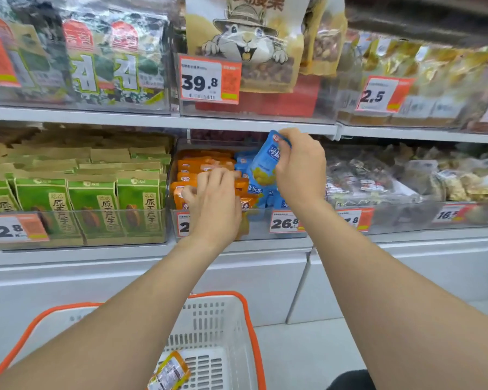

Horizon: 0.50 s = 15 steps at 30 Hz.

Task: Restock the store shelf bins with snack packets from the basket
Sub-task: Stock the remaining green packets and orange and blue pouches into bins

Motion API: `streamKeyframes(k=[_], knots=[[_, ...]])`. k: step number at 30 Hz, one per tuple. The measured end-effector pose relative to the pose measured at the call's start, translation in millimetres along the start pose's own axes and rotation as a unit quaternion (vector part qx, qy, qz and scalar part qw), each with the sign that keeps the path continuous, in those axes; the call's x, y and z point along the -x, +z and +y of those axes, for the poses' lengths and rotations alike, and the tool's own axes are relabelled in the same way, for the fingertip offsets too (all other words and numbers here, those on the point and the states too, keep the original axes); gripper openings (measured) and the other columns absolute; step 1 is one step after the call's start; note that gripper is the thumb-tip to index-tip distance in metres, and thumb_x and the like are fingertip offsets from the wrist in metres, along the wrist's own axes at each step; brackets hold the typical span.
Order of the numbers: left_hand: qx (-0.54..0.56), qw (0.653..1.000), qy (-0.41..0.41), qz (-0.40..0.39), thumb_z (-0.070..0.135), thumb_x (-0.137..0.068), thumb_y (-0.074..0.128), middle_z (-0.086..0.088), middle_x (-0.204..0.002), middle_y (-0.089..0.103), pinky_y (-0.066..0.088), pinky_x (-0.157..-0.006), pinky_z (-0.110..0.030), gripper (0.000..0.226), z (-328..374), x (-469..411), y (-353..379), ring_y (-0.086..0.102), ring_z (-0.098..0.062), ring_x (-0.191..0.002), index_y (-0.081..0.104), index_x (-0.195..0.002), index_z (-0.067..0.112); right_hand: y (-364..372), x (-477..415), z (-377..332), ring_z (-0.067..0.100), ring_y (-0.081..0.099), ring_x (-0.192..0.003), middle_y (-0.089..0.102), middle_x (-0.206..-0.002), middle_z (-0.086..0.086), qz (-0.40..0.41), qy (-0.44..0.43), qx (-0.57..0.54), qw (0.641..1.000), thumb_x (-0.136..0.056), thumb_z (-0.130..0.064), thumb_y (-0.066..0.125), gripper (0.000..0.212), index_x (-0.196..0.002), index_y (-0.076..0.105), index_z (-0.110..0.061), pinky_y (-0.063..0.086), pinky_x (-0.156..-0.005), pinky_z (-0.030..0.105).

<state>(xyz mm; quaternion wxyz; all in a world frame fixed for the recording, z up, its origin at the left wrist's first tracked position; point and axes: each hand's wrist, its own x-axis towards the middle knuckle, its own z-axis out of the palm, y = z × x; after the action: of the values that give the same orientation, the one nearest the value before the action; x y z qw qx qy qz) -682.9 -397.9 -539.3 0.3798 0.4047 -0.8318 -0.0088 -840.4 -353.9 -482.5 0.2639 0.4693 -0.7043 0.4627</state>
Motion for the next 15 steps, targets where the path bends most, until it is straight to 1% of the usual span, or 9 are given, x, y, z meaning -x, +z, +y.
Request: streamKeyframes(k=[1, 3, 5, 7, 10, 12, 15], knots=[[-0.016, 1.0, 0.006, -0.006, 0.015, -0.098, 0.063, 0.005, -0.14, 0.055, 0.021, -0.088, -0.042, 0.041, 0, -1, 3, 0.042, -0.023, -0.127, 0.057, -0.136, 0.028, 2, 0, 1, 0.034, 0.059, -0.092, 0.071, -0.1, 0.006, -0.012, 0.005, 0.002, 1.0, -0.105, -0.016, 0.052, 0.021, -0.118, 0.069, -0.014, 0.046, -0.075, 0.044], [-0.049, 0.998, 0.01, -0.028, 0.016, -0.098, 0.065, 0.006, -0.145, 0.056, 0.025, -0.093, -0.046, 0.045, -1, -5, 8, 0.04, -0.024, -0.132, 0.058, -0.14, 0.03, 6, 0, 2, 0.034, 0.059, -0.094, 0.07, -0.101, 0.008, -0.038, 0.015, 0.005, 0.999, -0.105, -0.016, 0.052, 0.021, -0.119, 0.068, -0.014, 0.049, -0.076, 0.046], [-0.071, 0.996, -0.001, -0.049, 0.022, -0.1, 0.066, 0.006, -0.144, 0.058, 0.026, -0.096, -0.049, 0.039, -2, -8, 12, 0.039, -0.025, -0.132, 0.06, -0.137, 0.031, 9, 0, 2, 0.033, 0.059, -0.097, 0.069, -0.104, 0.008, -0.057, 0.023, 0.007, 0.998, -0.103, -0.013, 0.053, 0.021, -0.12, 0.067, -0.015, 0.051, -0.078, 0.048], [-0.087, 0.995, -0.011, -0.042, 0.025, -0.101, 0.065, 0.006, -0.136, 0.062, 0.026, -0.095, -0.05, 0.028, -1, -11, 15, 0.041, -0.026, -0.127, 0.065, -0.129, 0.032, 11, -1, 3, 0.032, 0.057, -0.099, 0.067, -0.105, 0.007, -0.066, 0.027, 0.012, 0.997, -0.1, -0.008, 0.053, 0.024, -0.12, 0.065, -0.016, 0.049, -0.077, 0.046], [-0.098, 0.994, -0.03, -0.02, 0.025, -0.099, 0.068, 0.004, -0.127, 0.065, 0.03, -0.096, -0.051, 0.023, 5, -15, 18, 0.044, -0.027, -0.122, 0.062, -0.12, 0.03, 10, -3, 6, 0.031, 0.05, -0.097, 0.062, -0.103, 0.006, -0.063, 0.026, 0.029, 0.997, -0.098, -0.004, 0.051, 0.027, -0.12, 0.063, -0.016, 0.041, -0.071, 0.042], [-0.097, 0.994, -0.035, -0.018, 0.025, -0.097, 0.07, 0.002, -0.129, 0.063, 0.032, -0.1, -0.054, 0.023, 7, -16, 21, 0.044, -0.028, -0.124, 0.062, -0.118, 0.029, 11, -3, 8, 0.03, 0.048, -0.096, 0.061, -0.103, 0.006, -0.07, 0.022, 0.028, 0.997, -0.097, -0.001, 0.051, 0.029, -0.119, 0.062, -0.015, 0.038, -0.071, 0.039], [-0.083, 0.996, -0.033, -0.01, 0.02, -0.098, 0.068, 0.002, -0.129, 0.062, 0.03, -0.107, -0.058, 0.024, 5, -17, 26, 0.046, -0.026, -0.126, 0.062, -0.119, 0.028, 17, 0, 11, 0.029, 0.047, -0.096, 0.058, -0.1, 0.005, -0.124, 0.0, 0.016, 0.992, -0.099, 0.002, 0.05, 0.029, -0.119, 0.062, -0.014, 0.039, -0.076, 0.039]])
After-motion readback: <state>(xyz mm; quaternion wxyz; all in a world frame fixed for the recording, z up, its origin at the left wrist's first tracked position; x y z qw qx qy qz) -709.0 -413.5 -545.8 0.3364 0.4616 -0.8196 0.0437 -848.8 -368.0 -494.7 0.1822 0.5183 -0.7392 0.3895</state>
